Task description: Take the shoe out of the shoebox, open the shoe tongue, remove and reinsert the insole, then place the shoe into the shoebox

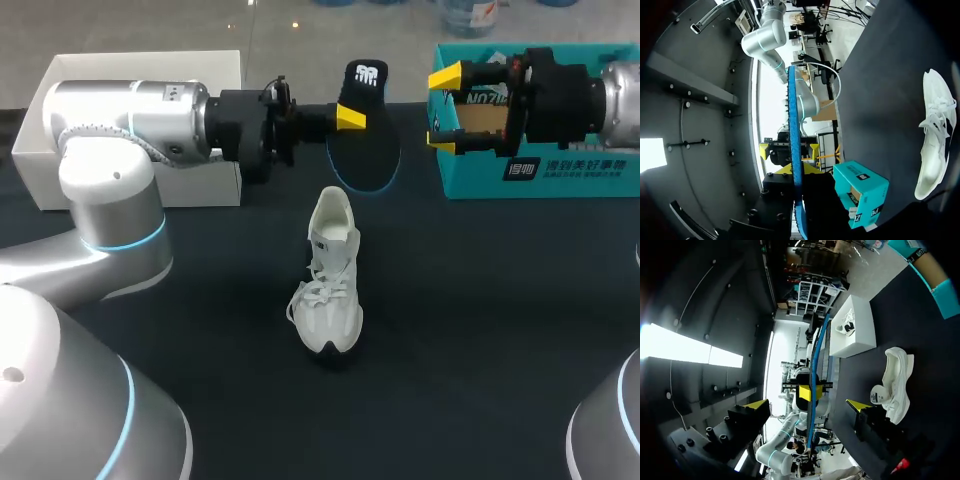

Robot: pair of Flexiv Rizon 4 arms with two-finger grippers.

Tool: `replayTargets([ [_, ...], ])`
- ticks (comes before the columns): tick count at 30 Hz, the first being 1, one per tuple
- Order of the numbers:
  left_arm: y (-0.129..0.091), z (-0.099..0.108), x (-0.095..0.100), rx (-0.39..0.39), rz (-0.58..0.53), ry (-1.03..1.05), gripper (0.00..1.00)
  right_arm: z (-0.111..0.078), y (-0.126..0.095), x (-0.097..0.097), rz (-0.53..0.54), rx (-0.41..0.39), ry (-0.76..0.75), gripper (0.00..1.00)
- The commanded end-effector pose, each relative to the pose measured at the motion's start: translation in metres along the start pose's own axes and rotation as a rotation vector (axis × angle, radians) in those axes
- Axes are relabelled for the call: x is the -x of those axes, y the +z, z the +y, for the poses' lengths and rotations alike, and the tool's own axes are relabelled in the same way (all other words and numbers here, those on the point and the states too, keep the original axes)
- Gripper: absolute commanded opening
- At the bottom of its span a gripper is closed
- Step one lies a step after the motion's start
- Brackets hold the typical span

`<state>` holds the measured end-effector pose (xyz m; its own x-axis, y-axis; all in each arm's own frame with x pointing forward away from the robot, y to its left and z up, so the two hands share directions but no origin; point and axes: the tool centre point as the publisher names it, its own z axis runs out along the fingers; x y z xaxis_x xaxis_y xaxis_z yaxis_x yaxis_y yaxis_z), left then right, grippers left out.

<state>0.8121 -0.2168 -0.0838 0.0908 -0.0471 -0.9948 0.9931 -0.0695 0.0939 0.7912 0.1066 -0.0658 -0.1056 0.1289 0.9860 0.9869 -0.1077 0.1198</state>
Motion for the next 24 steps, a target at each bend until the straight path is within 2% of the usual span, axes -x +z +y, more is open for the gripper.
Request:
replayTargets([
  [1,-0.0038,-0.0022,0.0016,-0.005,-0.005,0.004,0.00,-0.0098,-0.0056,0.0032,-0.007,0.060,0.011,1.00],
  [6,-0.0052,-0.0039,0.0032,-0.013,0.000,0.003,0.00,-0.0101,-0.0104,0.0055,-0.017,0.086,0.009,1.00],
  [24,-0.0059,-0.0050,0.0034,-0.020,0.016,-0.007,0.00,-0.0101,-0.0104,0.0055,-0.017,0.086,0.009,1.00],
])
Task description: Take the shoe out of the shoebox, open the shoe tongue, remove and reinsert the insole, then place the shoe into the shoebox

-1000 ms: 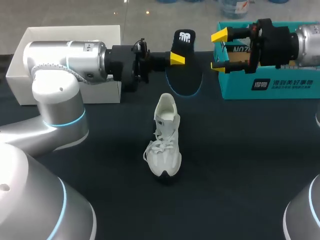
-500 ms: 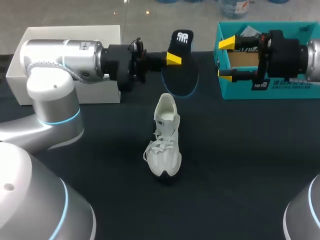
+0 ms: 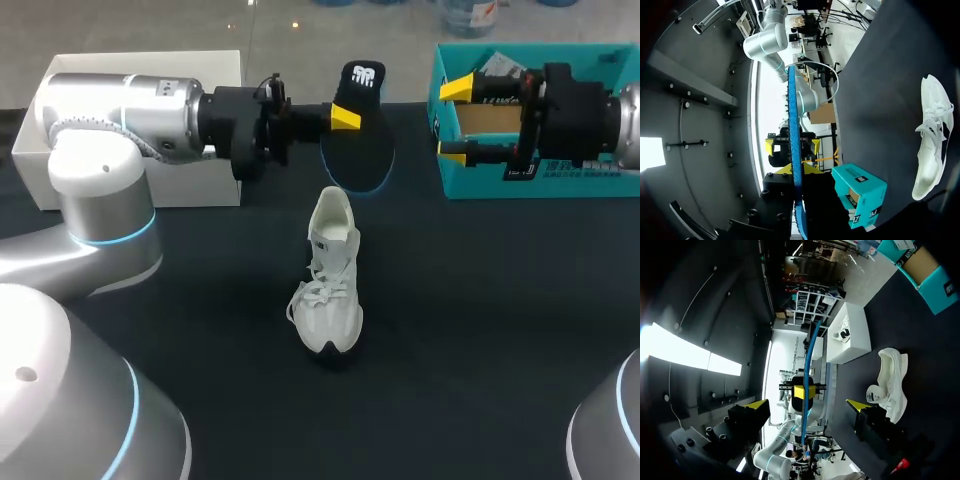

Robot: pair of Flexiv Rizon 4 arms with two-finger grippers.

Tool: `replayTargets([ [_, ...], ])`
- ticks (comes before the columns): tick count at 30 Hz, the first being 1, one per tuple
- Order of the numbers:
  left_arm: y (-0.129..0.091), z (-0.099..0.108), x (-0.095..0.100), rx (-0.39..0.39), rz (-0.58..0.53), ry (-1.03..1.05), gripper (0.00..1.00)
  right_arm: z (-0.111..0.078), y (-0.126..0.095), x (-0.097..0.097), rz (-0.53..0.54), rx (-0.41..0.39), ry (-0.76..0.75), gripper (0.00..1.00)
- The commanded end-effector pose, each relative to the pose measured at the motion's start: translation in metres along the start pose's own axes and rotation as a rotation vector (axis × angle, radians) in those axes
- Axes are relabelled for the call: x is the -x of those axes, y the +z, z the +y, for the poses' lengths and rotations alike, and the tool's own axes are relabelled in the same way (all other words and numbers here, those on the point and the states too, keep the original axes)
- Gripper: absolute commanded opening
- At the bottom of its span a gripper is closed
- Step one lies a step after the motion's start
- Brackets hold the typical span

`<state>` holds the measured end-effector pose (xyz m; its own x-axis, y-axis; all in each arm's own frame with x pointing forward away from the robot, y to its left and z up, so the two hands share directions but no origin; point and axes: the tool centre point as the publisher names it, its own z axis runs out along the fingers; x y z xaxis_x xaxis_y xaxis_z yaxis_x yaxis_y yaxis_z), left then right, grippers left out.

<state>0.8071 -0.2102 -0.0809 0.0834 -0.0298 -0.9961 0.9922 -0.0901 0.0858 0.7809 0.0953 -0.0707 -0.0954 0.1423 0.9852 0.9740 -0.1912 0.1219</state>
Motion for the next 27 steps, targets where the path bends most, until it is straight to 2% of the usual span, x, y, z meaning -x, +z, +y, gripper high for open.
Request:
replayTargets([
  [1,0.000,0.000,0.000,0.000,-0.001,0.002,0.00,-0.001,0.001,0.000,-0.002,0.002,0.001,1.00],
  [3,0.000,0.000,0.000,0.000,-0.001,0.002,0.00,-0.001,0.001,0.000,-0.002,0.002,0.001,1.00],
  [5,-0.001,-0.003,0.011,0.031,-0.022,-0.167,0.00,-0.001,0.001,0.000,-0.002,0.002,0.001,1.00],
  [8,-0.003,-0.008,0.023,0.051,0.037,-0.366,0.00,-0.001,0.001,0.000,-0.002,0.002,0.001,1.00],
  [9,-0.003,-0.010,0.025,0.056,0.080,-0.463,0.00,-0.001,0.001,0.000,-0.002,0.002,0.001,1.00],
  [10,-0.004,-0.013,0.027,0.044,0.107,-0.472,0.00,-0.001,0.001,0.000,-0.002,0.002,0.001,1.00],
  [11,-0.005,-0.014,0.029,0.069,0.153,-0.582,0.00,-0.001,0.001,0.000,-0.002,0.002,0.001,1.00],
  [18,-0.011,-0.023,0.022,0.044,0.286,-1.001,0.00,-0.001,0.001,0.000,-0.002,0.002,0.001,1.00],
  [24,-0.008,-0.022,0.019,0.059,0.193,-1.291,0.00,-0.001,0.001,0.000,-0.002,0.002,0.001,1.00],
  [27,-0.006,-0.020,0.023,0.106,0.136,-1.398,0.00,-0.001,0.001,0.000,-0.002,0.002,0.001,1.00],
])
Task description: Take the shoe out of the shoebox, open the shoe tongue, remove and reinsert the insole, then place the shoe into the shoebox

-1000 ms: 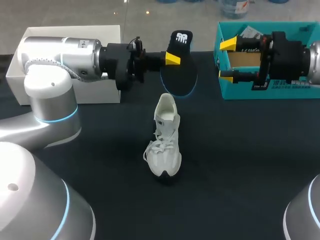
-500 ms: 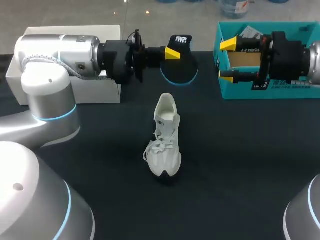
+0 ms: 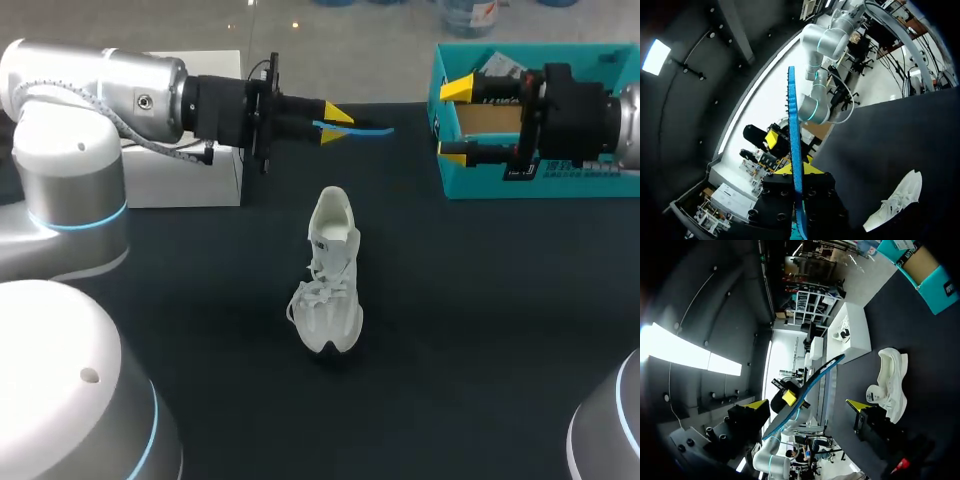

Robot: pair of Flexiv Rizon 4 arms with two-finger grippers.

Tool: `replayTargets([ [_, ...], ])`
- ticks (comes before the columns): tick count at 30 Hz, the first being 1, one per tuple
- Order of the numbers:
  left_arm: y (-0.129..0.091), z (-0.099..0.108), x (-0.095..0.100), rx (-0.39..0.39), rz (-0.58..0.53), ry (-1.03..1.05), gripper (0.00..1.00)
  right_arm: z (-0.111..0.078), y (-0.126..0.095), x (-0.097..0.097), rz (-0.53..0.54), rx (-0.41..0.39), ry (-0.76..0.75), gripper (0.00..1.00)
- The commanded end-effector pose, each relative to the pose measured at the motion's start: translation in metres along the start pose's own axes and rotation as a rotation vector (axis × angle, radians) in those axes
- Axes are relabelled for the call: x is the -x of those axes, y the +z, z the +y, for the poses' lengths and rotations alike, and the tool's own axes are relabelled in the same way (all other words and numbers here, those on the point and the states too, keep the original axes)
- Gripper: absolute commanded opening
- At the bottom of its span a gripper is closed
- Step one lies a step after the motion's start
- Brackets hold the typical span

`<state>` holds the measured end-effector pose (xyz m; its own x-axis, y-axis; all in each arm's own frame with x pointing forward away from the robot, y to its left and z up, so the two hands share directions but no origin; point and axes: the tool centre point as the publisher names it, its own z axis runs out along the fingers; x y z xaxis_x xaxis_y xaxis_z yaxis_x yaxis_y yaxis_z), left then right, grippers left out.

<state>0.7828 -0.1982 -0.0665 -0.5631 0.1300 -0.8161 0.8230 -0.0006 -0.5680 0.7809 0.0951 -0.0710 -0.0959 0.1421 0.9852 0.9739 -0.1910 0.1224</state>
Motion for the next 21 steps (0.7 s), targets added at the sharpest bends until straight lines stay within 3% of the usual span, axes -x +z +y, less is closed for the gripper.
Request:
replayTargets([
  [1,0.0025,-0.0010,0.0075,0.019,0.026,-0.705,0.00,-0.0006,0.0015,0.0000,-0.003,0.002,0.001,1.00],
  [20,0.0025,-0.0010,0.0075,0.019,0.026,-0.705,0.00,-0.0006,0.0015,0.0000,-0.003,0.002,0.001,1.00],
  [21,0.0029,0.0014,0.0073,0.007,0.012,-0.781,0.00,-0.0006,0.0015,0.0000,-0.003,0.002,0.001,1.00],
])
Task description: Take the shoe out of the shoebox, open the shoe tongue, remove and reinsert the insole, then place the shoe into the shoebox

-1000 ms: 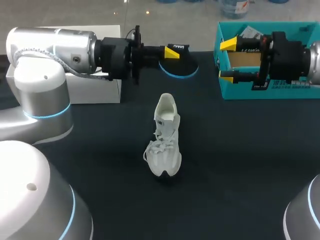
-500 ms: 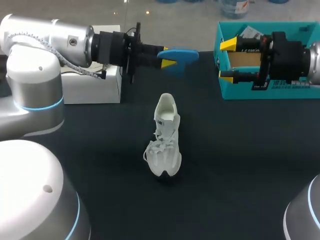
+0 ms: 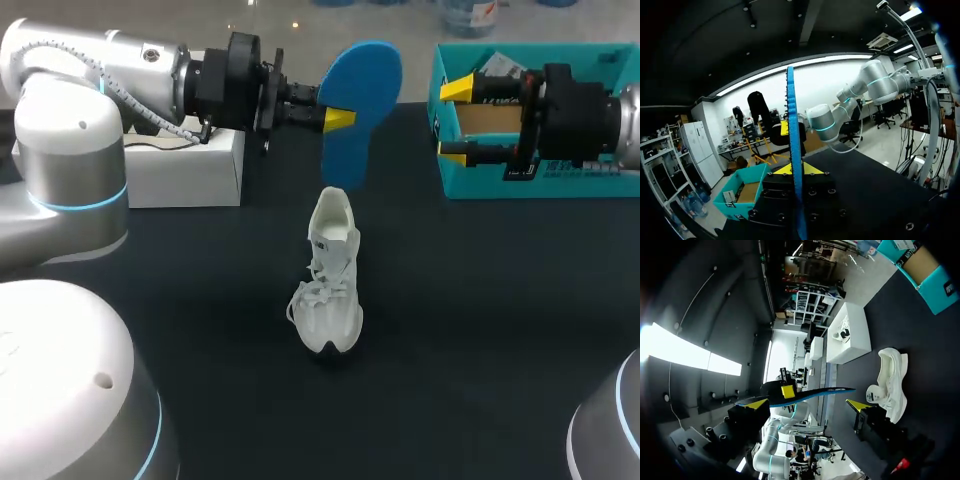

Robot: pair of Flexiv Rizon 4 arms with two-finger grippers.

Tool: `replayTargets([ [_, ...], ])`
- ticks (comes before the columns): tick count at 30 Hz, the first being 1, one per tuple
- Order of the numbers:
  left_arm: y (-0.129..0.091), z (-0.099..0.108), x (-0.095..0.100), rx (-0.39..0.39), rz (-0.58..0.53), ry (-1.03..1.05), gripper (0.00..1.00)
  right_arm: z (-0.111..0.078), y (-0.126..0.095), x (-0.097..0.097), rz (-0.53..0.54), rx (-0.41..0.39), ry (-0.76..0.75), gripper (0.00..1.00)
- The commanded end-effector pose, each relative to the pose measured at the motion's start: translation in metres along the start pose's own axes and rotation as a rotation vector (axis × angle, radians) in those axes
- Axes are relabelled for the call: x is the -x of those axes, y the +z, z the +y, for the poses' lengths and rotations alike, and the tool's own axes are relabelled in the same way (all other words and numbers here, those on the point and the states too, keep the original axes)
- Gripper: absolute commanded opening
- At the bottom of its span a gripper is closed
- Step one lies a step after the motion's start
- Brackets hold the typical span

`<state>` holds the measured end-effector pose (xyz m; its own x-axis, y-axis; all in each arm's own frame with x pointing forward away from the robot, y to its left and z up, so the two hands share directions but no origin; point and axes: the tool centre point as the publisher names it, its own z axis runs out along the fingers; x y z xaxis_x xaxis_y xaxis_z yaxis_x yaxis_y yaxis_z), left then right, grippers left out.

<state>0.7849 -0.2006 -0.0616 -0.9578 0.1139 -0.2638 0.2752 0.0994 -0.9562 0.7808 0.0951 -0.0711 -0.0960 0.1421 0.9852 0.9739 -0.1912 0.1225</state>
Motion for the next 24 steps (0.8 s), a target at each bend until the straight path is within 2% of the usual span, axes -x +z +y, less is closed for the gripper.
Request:
replayTargets([
  [1,0.002,0.003,0.006,0.037,-0.031,-0.229,0.00,-0.001,0.002,0.000,-0.003,0.002,0.001,1.00],
  [2,0.003,0.008,0.008,0.094,-0.059,-0.372,0.00,-0.001,0.002,0.000,-0.003,0.002,0.001,1.00],
  [3,0.000,0.007,0.009,0.000,-0.062,-0.415,0.00,-0.001,0.002,0.000,-0.003,0.002,0.001,1.00],
  [5,-0.003,0.008,0.011,0.013,-0.096,-0.573,0.00,-0.001,0.002,0.000,-0.003,0.002,0.001,1.00],
  [6,-0.005,0.008,0.013,-0.035,-0.114,-0.632,0.00,-0.001,0.002,0.000,-0.003,0.002,0.001,1.00],
  [7,-0.006,0.009,0.013,-0.027,-0.105,-0.705,0.00,-0.001,0.002,0.000,-0.003,0.002,0.001,1.00],
  [9,-0.009,0.009,0.014,-0.066,-0.104,-0.789,0.00,-0.001,0.002,0.000,-0.003,0.002,0.001,1.00],
  [14,-0.013,0.009,0.014,-0.104,-0.080,-0.916,0.00,-0.001,0.002,0.000,-0.003,0.002,0.001,1.00],
  [17,-0.013,0.011,0.017,-0.099,-0.063,-0.980,0.00,-0.001,0.002,0.000,-0.003,0.002,0.001,1.00],
  [19,-0.013,0.012,0.017,-0.061,-0.027,-1.061,0.00,-0.001,0.002,0.000,-0.003,0.002,0.001,1.00],
  [24,-0.013,0.012,0.017,-0.061,-0.027,-1.061,0.00,-0.001,0.002,0.000,-0.003,0.002,0.001,1.00],
])
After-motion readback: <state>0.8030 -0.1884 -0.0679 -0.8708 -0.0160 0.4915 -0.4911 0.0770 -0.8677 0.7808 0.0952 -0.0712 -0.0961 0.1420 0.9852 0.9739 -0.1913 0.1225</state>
